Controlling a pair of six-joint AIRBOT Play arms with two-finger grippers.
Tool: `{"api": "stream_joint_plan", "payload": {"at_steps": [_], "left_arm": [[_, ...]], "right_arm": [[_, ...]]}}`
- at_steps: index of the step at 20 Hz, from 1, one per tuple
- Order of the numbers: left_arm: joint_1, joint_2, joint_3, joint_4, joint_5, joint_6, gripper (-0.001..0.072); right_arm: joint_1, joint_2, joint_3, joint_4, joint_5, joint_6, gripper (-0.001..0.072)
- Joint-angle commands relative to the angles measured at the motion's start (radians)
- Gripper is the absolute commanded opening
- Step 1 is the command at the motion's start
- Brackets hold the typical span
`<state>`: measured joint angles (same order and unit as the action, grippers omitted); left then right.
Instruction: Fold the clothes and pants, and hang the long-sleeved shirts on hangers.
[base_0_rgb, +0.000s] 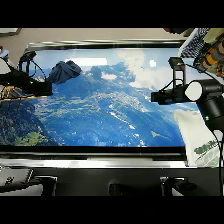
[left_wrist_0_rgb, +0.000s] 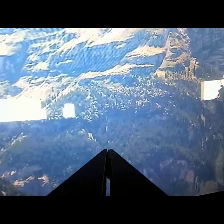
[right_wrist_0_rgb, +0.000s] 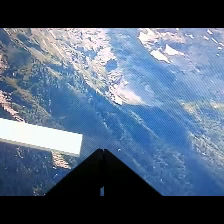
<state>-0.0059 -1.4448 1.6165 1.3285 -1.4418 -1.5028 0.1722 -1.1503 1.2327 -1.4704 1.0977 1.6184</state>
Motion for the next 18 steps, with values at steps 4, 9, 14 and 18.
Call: {"api": "stream_joint_plan", "payload": {"at_steps": [4,9,14,18], "left_arm": [[-0.001,0.001,0.0,0.0,0.0,0.0,0.0017],[-0.001,0.0,-0.001,0.0,0.002,0.0,0.0017],[-0.001,-0.029,0.0,0.001,0.095,-0.057,0.0561],[-0.008,-0.131,0.091,0.099,0.515,-0.113,0.072]], "right_arm": [[0.001,-0.001,0.001,0.0,0.0,0.0,0.0036],[0.001,-0.001,0.001,0.0,0.0,0.0,0.0035],[0.001,-0.001,0.001,0.004,0.0,0.0,0.0035],[0.001,-0.001,0.001,0.011,0.013,0.0,0.0037]]}}
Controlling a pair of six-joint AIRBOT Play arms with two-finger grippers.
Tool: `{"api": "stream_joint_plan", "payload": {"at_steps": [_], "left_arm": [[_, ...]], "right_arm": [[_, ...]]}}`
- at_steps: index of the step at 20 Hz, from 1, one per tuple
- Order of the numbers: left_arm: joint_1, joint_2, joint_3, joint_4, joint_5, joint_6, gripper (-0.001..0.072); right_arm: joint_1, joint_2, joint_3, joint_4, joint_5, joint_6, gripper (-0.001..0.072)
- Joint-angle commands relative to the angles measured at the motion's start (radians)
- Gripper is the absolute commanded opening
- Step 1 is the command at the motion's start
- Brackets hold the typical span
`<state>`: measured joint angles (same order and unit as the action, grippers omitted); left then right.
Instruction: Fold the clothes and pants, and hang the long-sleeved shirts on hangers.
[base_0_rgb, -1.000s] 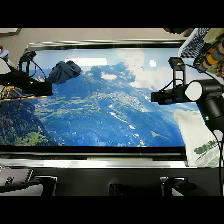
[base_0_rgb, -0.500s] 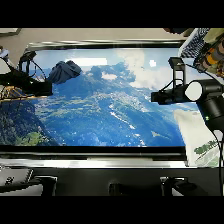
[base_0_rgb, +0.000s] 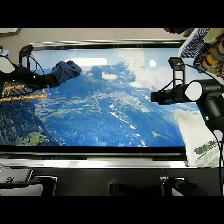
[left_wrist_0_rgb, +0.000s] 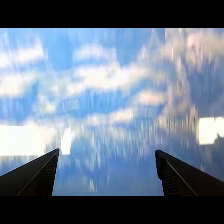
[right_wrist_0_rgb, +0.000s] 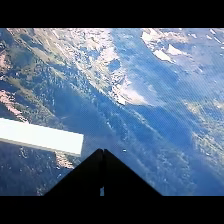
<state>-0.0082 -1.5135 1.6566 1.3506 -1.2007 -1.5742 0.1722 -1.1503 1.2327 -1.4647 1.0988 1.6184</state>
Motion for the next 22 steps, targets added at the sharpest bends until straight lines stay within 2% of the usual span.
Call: {"api": "stream_joint_plan", "payload": {"at_steps": [1,4,5,6,8,12,13,15,16,17,20,22], "left_arm": [[-0.013,-0.122,0.089,0.158,0.358,-0.078,0.072],[-0.021,-0.319,0.193,0.309,0.486,-0.16,0.072],[-0.02,-0.387,0.227,0.33,0.505,-0.166,0.072],[-0.02,-0.443,0.254,0.348,0.515,-0.169,0.072],[-0.019,-0.537,0.306,0.42,0.521,-0.201,0.072],[-0.001,-0.647,0.365,0.475,0.557,-0.363,0.0716],[0.002,-0.657,0.365,0.474,0.566,-0.404,0.0635],[0.002,-0.659,0.366,0.459,0.566,-0.427,0.0227],[0.0,-0.649,0.369,0.442,0.566,-0.423,0.0049],[-0.003,-0.63,0.369,0.421,0.566,-0.423,0.0016],[-0.027,-0.536,0.369,0.327,0.554,-0.423,0.0015],[-0.064,-0.453,0.369,0.227,0.504,-0.373,0.0014]], "right_arm": [[0.001,-0.001,0.001,0.005,0.027,0.0,0.0037],[0.001,-0.001,0.001,0.005,0.037,0.0,0.0039],[0.001,-0.001,0.001,0.005,0.037,0.0,0.0049],[0.001,-0.001,0.001,0.005,0.035,0.0,0.0097],[0.001,-0.001,0.001,0.006,0.032,0.001,0.0096],[0.001,-0.001,0.001,0.006,0.033,0.027,0.0096],[0.001,-0.001,0.001,0.006,0.032,0.026,0.0096],[0.001,-0.001,0.001,0.005,0.026,0.026,0.0096],[0.001,-0.001,0.001,0.005,0.024,0.026,0.0096],[0.001,-0.001,0.001,0.005,0.024,0.027,0.0095],[0.001,-0.001,0.001,0.005,0.03,0.027,0.0095],[0.001,-0.001,0.001,0.005,0.048,0.027,0.0095]]}}
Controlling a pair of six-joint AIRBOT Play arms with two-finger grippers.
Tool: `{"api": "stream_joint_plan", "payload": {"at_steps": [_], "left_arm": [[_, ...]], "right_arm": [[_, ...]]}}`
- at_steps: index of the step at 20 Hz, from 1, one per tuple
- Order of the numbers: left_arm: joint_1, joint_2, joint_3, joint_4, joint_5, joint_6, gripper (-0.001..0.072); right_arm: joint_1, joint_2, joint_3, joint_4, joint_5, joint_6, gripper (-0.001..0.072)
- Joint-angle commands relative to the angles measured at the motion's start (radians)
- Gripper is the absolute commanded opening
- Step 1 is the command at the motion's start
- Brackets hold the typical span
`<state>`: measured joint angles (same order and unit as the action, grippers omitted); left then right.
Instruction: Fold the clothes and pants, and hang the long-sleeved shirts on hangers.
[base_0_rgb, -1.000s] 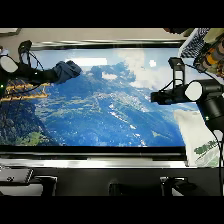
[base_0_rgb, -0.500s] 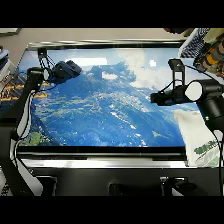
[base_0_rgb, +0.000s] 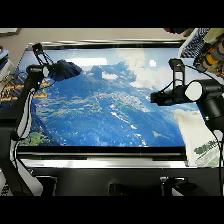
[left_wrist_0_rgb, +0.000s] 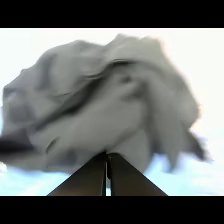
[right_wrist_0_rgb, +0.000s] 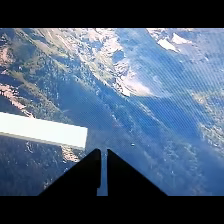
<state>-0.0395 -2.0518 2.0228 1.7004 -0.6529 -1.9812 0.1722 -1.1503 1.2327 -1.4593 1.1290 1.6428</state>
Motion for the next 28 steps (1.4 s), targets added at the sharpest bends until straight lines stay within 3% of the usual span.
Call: {"api": "stream_joint_plan", "payload": {"at_steps": [1,4,9,17,18,20,22,24,26,28], "left_arm": [[-0.056,0.127,0.002,-0.179,-0.076,0.085,0.0014],[-0.153,0.246,0.002,-0.354,-0.221,0.198,0.0014],[-0.363,0.296,-0.009,-0.535,-0.468,0.196,0.0014],[-0.745,0.106,-0.109,-0.549,-0.533,0.095,0.0019],[-0.768,0.092,-0.109,-0.549,-0.548,0.081,0.0077],[-0.783,0.103,-0.106,-0.549,-0.569,0.069,0.0385],[-0.751,0.151,-0.105,-0.541,-0.613,0.07,0.0536],[-0.681,0.233,-0.105,-0.513,-0.697,0.07,0.0536],[-0.608,0.33,-0.106,-0.458,-0.78,0.069,0.0535],[-0.536,0.445,-0.106,-0.382,-0.845,0.069,0.0535]], "right_arm": [[0.001,-0.001,0.001,0.0,0.033,0.003,0.0095],[0.001,0.0,0.001,-0.024,0.108,0.06,0.0095],[0.001,0.017,0.001,-0.139,0.294,0.12,0.0093],[0.001,0.017,0.001,-0.331,0.576,0.145,0.0093],[0.001,0.017,0.001,-0.333,0.583,0.145,0.0093],[0.001,0.017,0.001,-0.328,0.57,0.146,0.0094],[0.001,0.017,0.001,-0.288,0.521,0.146,0.0095],[0.001,0.017,0.001,-0.206,0.41,0.18,0.0099],[0.001,0.017,0.002,-0.118,0.247,0.254,0.0272],[-0.008,0.015,0.016,-0.125,0.103,0.336,0.0259]]}}
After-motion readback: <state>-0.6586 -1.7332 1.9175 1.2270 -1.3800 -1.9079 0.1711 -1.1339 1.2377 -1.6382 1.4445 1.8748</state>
